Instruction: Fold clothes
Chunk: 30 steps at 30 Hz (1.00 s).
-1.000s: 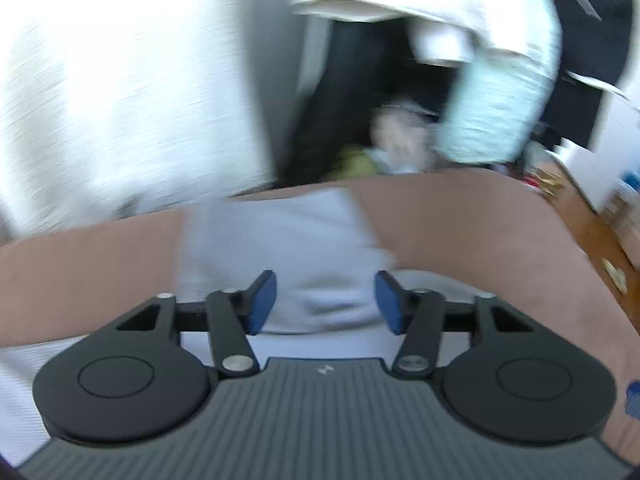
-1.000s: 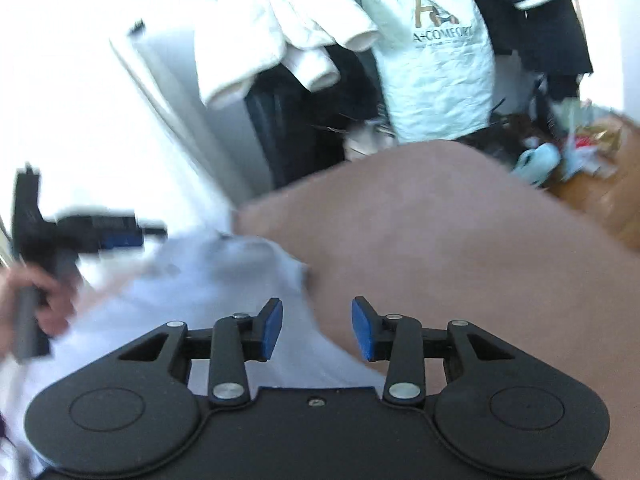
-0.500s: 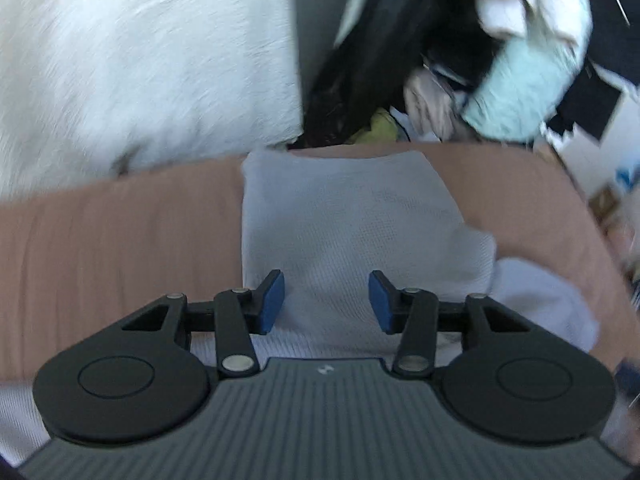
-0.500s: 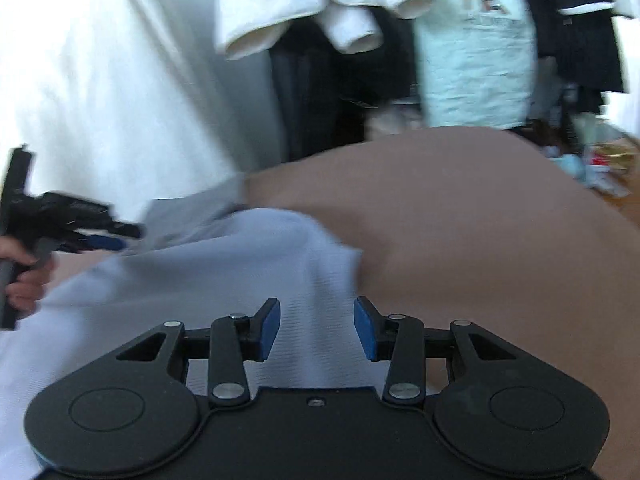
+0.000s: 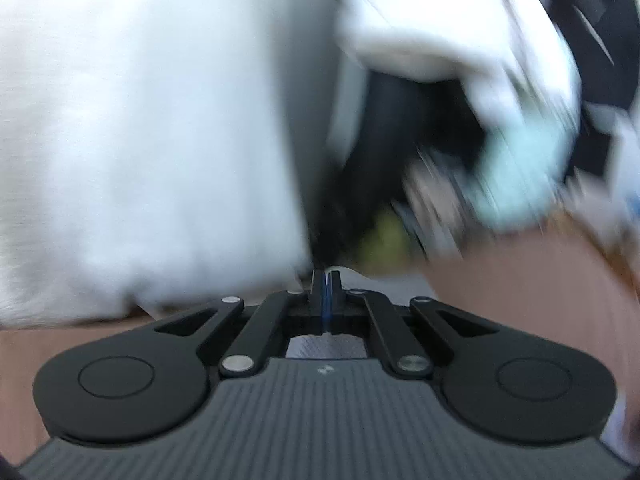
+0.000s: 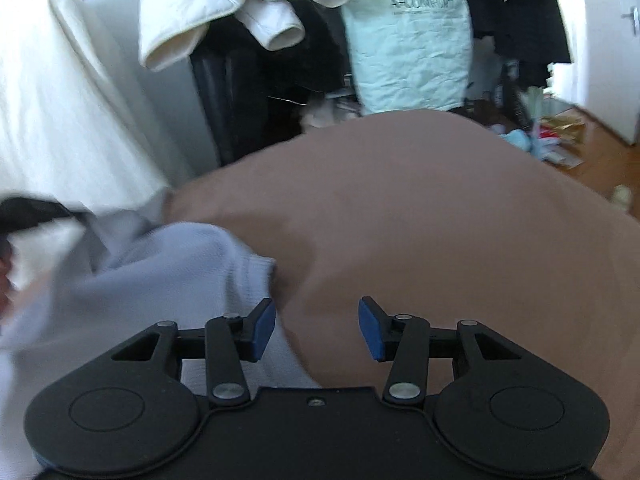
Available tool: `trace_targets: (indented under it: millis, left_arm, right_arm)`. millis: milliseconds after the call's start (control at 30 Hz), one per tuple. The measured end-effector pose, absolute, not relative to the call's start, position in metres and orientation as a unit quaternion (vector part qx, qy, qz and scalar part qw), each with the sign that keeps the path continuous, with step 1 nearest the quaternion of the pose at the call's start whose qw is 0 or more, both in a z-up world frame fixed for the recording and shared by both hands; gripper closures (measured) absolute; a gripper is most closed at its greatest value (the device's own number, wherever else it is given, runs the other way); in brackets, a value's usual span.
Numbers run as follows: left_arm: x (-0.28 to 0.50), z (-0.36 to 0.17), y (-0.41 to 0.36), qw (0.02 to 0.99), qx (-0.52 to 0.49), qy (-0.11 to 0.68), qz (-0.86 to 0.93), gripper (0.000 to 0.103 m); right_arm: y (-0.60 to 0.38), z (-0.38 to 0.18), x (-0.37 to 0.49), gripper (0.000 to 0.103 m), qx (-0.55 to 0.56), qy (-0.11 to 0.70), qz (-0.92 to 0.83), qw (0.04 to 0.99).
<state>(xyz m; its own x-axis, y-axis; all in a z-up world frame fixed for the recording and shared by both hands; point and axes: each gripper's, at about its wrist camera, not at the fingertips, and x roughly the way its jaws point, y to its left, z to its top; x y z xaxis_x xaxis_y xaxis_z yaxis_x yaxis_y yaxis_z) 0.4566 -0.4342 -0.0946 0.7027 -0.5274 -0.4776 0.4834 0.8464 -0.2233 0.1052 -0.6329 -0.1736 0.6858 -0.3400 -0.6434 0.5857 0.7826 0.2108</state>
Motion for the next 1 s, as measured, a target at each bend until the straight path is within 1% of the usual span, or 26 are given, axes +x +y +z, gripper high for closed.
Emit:
trace_targets:
  millis: [100,167,233,267,333,500,533,567,600,733,767,833,900,967,1000]
  left_arm:
    - [0.477,-0.122,-0.434,0.909,0.013,0.350,-0.225,0.103]
    - [0.470,-0.132,-0.438,0.908,0.080,0.351,-0.217,0.099]
    - [0.472,-0.130,-0.430,0.904,0.048,0.357,-0.231,0.095]
    - [0.473,-0.128,-0.426,0.901,0.028,0.361,-0.238,0.089]
    - [0.476,-0.125,-0.417,0.895,-0.013,0.367,-0.254,0.083]
    - [0.491,-0.113,-0.429,0.884,-0.072,0.366,-0.282,0.082]
    - [0.491,-0.113,-0.440,0.883,-0.058,0.369,-0.285,0.078]
    - [0.491,-0.113,-0.451,0.881,-0.040,0.373,-0.289,0.072]
    - [0.490,-0.112,-0.463,0.879,-0.022,0.376,-0.292,0.069]
    - [0.478,-0.113,-0.500,0.855,0.006,0.396,-0.335,0.066]
    - [0.475,-0.113,-0.510,0.848,0.012,0.401,-0.346,0.060]
    - [0.472,-0.115,-0.530,0.838,0.030,0.420,-0.348,0.052]
    - [0.475,-0.124,-0.551,0.833,0.059,0.448,-0.319,0.048]
    - [0.477,-0.134,-0.568,0.831,0.090,0.465,-0.291,0.041]
    - [0.477,-0.139,-0.576,0.832,0.107,0.465,-0.283,0.041]
  right_arm:
    - [-0.630,-0.177,0.109,0.051,0.181,0.325,-0.270,0.888]
    - [-0.629,-0.178,0.111,0.051,0.169,0.335,-0.272,0.886]
    - [-0.628,-0.177,0.110,0.051,0.157,0.341,-0.274,0.886]
    - [-0.629,-0.177,0.109,0.051,0.156,0.342,-0.275,0.885]
    - [-0.633,-0.177,0.107,0.051,0.167,0.339,-0.274,0.884]
    - [-0.641,-0.173,0.101,0.051,0.217,0.314,-0.236,0.894]
    - [-0.641,-0.174,0.102,0.051,0.221,0.311,-0.229,0.896]
    - [-0.641,-0.174,0.103,0.051,0.220,0.309,-0.227,0.897]
    - [-0.640,-0.175,0.104,0.051,0.217,0.309,-0.227,0.898]
    - [-0.638,-0.175,0.109,0.051,0.197,0.298,-0.228,0.906]
    - [-0.637,-0.173,0.110,0.051,0.187,0.290,-0.232,0.910]
    - [-0.635,-0.169,0.114,0.051,0.173,0.279,-0.225,0.917]
    - [-0.634,-0.167,0.119,0.051,0.175,0.276,-0.201,0.923]
    - [-0.632,-0.171,0.124,0.050,0.182,0.286,-0.179,0.923]
    - [-0.631,-0.175,0.127,0.048,0.185,0.300,-0.173,0.920]
